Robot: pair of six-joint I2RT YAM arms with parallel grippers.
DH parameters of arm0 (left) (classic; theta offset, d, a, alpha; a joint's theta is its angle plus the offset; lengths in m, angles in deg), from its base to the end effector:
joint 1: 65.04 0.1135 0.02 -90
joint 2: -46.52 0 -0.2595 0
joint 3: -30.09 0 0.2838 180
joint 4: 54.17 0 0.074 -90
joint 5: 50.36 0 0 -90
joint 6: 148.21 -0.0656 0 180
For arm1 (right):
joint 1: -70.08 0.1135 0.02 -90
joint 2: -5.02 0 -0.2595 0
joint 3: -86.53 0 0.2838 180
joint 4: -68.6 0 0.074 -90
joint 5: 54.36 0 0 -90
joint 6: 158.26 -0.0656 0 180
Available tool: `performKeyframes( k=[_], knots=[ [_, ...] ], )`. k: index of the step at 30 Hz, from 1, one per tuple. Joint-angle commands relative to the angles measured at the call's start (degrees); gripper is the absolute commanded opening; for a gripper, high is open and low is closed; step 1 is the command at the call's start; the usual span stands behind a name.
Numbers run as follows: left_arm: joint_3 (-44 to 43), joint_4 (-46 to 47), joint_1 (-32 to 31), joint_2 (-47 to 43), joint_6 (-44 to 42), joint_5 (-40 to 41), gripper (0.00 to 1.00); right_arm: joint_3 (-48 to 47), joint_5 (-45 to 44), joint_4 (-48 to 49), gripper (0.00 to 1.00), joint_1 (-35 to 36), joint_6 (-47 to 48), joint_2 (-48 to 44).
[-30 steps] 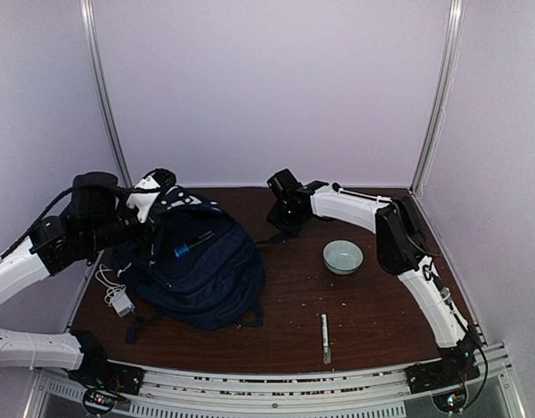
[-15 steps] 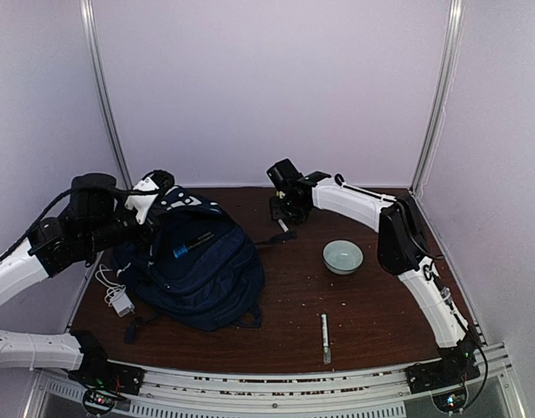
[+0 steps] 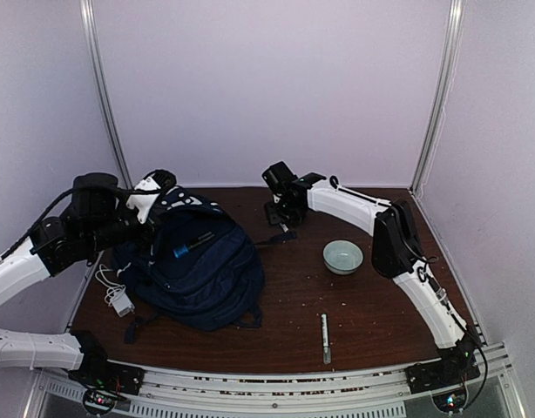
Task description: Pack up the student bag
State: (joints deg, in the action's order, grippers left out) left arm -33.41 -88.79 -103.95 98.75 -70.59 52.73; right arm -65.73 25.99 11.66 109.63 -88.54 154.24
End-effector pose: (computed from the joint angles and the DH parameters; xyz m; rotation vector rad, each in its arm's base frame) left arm 0.2163 -0.1555 0.3194 0.7158 1.8331 -0.0769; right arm 0.4759 0.3787 0.1493 -0.3514 2.4817 0.2239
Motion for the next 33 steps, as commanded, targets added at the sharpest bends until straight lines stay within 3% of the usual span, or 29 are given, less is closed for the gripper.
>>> performKeyframes(
  k=[1, 4, 8, 11, 16, 20, 26, 33],
  knots=[
    [-3.21, 12.22, 1.02, -0.33, -0.48, 1.89, 0.00, 4.01, 11.45, 6.53, 0.65, -3.41, -9.21, -1.72],
    [-3.82, 11.86, 1.12, 0.67, -0.06, 1.70, 0.00, 8.19, 19.68, 14.61, 0.62, -4.80, -19.90, -2.40],
    [-4.53, 10.80, 1.08, 1.63, 1.12, 1.14, 0.01, 9.43, 24.28, 21.10, 0.54, -5.44, -32.54, -1.01],
    [-5.14, 10.16, 1.14, 2.10, 1.75, -0.97, 0.19, 11.09, 23.65, 24.32, 0.49, -5.54, -39.14, -1.05],
    [-5.84, 9.15, 1.15, 2.20, 2.01, -1.13, 0.24, 15.13, 19.97, 26.99, 0.46, -6.06, -47.80, -2.63],
    [-6.61, 9.35, 1.13, 2.05, 2.17, -1.39, 0.32, 14.79, 15.87, 23.53, 0.44, -5.57, -50.57, -3.17],
    [-8.68, 10.46, 1.12, 5.55, 3.70, -6.70, 0.35, 16.21, 15.55, 23.34, 0.44, -4.95, -52.21, -3.92],
    [-9.28, 10.58, 1.08, 9.49, 5.88, -10.45, 0.35, 7.14, 15.30, 9.44, 0.43, -3.62, -34.47, -1.99]
  ],
)
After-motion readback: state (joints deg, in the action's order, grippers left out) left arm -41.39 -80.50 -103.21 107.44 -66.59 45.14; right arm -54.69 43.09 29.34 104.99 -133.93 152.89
